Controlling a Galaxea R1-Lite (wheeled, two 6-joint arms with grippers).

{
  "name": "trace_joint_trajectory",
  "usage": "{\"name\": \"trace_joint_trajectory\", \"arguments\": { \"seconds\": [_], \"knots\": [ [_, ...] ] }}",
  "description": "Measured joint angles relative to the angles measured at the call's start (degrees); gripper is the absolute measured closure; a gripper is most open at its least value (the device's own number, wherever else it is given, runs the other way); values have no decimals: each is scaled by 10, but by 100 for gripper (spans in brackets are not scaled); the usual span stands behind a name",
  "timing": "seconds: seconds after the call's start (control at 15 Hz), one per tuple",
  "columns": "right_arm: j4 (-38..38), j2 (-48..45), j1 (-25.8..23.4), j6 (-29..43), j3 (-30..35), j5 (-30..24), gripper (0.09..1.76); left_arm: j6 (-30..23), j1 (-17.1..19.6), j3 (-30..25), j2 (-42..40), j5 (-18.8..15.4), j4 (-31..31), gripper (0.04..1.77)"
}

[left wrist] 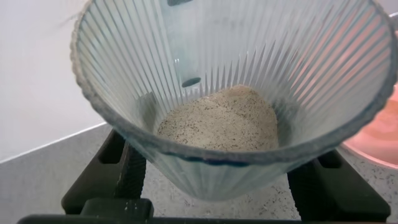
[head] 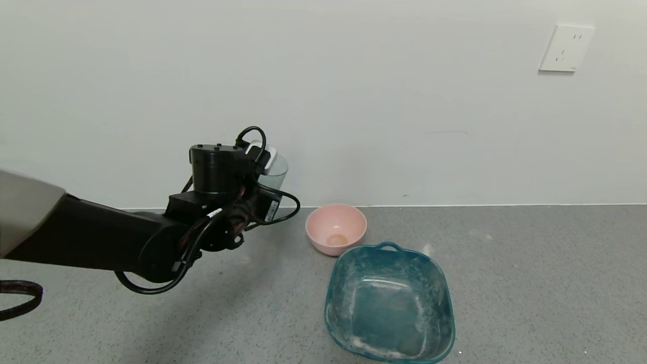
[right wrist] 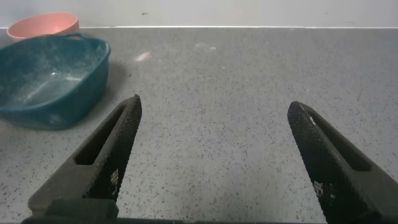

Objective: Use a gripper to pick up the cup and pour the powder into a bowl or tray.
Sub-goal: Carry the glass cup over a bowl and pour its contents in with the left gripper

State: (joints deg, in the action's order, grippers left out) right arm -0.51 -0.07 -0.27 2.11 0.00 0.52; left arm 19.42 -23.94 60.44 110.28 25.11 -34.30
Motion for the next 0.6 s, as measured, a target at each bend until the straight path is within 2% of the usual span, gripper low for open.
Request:
{"name": "trace_joint_trajectory", "arguments": {
  "seconds": [0.27, 0.6],
  "knots": [
    [0, 0, 0, 0, 0, 0, 14, 63, -17, 41, 22, 41, 24, 52],
    [0, 0, 0, 0, 0, 0, 14, 139, -33, 78, 51, 70, 44, 52]
  ]
}}
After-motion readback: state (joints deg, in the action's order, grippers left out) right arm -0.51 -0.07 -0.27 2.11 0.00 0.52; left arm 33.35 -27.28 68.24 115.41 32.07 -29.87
